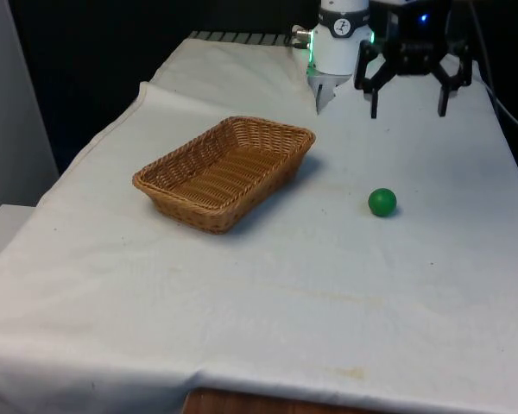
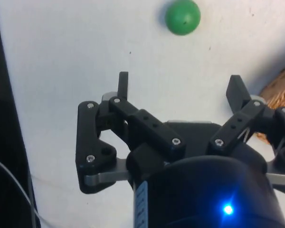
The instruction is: Pick up the ball and place it into the basket.
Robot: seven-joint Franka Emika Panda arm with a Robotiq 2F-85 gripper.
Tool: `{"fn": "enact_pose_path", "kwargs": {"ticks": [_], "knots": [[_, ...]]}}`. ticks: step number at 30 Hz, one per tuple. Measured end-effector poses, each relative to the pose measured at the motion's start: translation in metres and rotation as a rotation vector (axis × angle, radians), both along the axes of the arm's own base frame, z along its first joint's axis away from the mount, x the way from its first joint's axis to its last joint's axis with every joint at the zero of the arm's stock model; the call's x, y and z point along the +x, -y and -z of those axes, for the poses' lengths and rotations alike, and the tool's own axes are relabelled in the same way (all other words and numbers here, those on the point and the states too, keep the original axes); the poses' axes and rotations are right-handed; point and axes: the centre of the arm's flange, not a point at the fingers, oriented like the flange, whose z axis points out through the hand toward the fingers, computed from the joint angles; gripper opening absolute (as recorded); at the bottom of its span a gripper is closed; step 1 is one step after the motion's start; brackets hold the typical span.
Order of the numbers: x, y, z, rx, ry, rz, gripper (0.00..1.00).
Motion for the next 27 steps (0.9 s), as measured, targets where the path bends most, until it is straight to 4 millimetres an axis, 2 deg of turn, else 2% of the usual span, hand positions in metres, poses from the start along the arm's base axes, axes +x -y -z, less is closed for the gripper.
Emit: {"fn": "enact_pose_path", "kwargs": {"ticks": [11, 13, 19, 27], "knots": [[0.008, 0.01, 0.039, -0.001, 0.0, -0.026, 1.0], [0.008, 0.01, 0.039, -0.001, 0.0, -0.026, 1.0], [0.01, 0.016, 0.068, 0.0, -0.005, -0.05, 1.0], [0.009, 0.016, 0.098, 0.006, -0.014, -0.07, 1.0]]}}
